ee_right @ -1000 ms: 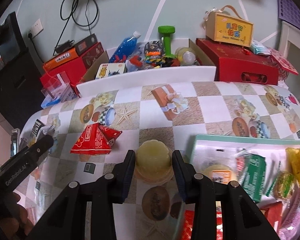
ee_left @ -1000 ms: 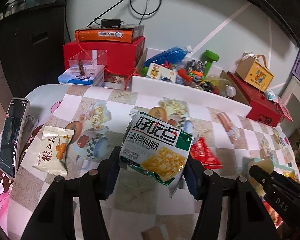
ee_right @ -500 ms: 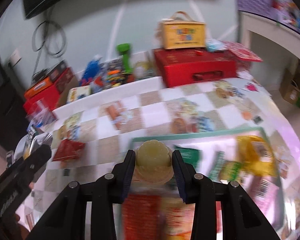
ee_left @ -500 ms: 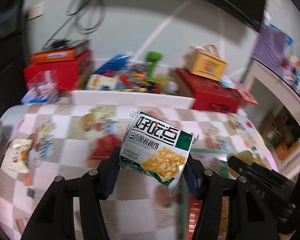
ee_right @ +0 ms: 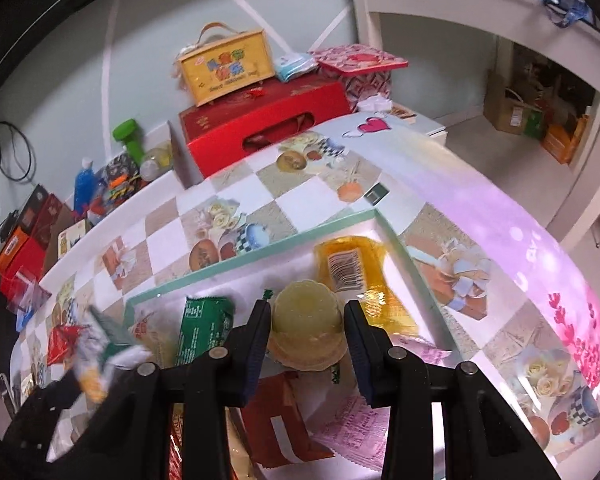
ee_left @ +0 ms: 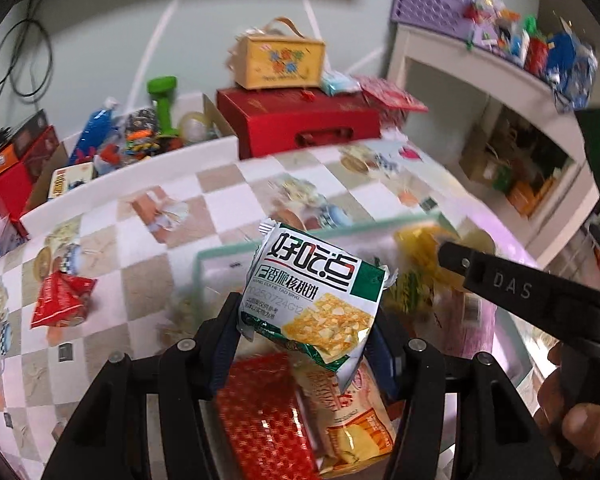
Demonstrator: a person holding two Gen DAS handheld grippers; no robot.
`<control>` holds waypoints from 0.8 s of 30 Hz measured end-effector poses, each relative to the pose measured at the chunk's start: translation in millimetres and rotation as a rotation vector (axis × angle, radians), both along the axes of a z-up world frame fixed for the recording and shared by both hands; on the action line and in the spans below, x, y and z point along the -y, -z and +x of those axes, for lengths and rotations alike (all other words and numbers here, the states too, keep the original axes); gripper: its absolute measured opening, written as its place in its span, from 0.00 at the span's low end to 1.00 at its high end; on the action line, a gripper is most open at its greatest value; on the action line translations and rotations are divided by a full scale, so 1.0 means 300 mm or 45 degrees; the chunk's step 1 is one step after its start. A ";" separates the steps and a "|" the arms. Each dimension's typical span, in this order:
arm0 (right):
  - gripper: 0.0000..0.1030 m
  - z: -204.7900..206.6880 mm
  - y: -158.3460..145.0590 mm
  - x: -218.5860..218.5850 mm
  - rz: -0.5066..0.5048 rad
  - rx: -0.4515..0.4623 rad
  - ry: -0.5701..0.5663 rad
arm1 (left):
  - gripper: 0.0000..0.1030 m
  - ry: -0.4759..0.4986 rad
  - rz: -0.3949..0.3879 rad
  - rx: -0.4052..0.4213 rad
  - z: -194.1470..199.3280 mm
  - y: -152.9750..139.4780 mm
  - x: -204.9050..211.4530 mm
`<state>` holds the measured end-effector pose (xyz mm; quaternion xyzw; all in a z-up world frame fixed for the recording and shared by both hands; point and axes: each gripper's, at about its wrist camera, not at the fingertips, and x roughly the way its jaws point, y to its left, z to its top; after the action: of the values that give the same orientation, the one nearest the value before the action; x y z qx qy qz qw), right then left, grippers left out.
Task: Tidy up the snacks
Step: 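Carry the cracker packet and jelly cup over the white tray and open both tools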
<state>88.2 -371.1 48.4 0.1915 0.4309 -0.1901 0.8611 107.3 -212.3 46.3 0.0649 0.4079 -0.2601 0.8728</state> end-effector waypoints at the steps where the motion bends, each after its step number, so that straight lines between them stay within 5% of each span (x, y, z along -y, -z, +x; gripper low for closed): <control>1: 0.40 0.002 0.005 -0.004 0.006 -0.004 -0.012 | 0.58 0.005 0.009 -0.005 0.000 0.008 0.009; 8: 0.41 0.032 0.029 -0.050 0.033 -0.020 -0.100 | 0.63 0.024 0.091 -0.049 0.002 0.055 0.047; 17: 0.41 0.020 -0.001 -0.049 0.040 0.016 -0.072 | 0.65 0.047 0.067 -0.047 -0.013 0.011 0.022; 24: 0.40 0.040 0.013 -0.075 0.039 -0.012 -0.094 | 0.65 -0.169 0.060 -0.071 0.059 -0.001 -0.124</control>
<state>100.2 -348.5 44.5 0.1876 0.4444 -0.1523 0.8626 125.1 -175.1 46.8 0.0508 0.4413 -0.1936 0.8747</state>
